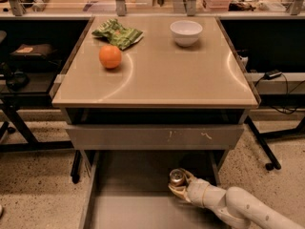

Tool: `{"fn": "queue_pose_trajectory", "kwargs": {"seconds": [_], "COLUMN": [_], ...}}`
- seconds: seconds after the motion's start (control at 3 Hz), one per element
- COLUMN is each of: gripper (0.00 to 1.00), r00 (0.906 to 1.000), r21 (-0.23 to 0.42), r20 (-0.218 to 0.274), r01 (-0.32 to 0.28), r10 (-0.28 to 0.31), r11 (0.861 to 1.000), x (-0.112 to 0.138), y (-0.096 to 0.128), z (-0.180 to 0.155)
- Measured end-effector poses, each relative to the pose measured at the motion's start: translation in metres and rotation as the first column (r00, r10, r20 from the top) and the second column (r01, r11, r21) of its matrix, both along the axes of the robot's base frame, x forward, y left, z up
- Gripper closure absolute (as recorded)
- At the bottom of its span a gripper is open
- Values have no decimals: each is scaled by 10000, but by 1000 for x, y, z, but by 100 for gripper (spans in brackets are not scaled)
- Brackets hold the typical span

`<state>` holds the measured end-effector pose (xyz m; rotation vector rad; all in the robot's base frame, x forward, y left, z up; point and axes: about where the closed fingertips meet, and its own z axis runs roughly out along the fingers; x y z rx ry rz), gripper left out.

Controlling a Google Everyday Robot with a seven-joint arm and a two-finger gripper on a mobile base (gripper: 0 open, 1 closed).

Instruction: Place orange can into middle drawer

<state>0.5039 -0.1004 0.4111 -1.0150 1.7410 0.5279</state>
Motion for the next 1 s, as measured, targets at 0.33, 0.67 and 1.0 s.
{"fn": "queue_pose_trajectory", "kwargs": {"seconds": [0.33, 0.67, 1.0], "gripper": [34, 13, 0], "r00": [10000, 10000, 10000], "r21": [0, 0, 1], "r20": [0, 0, 0], "r01": [-1, -1, -1], "r10": [1, 1, 1], "r11": [10000, 10000, 10000], "x": [0, 0, 0], "y": [0, 0, 0], "z": [0, 0, 0]}}
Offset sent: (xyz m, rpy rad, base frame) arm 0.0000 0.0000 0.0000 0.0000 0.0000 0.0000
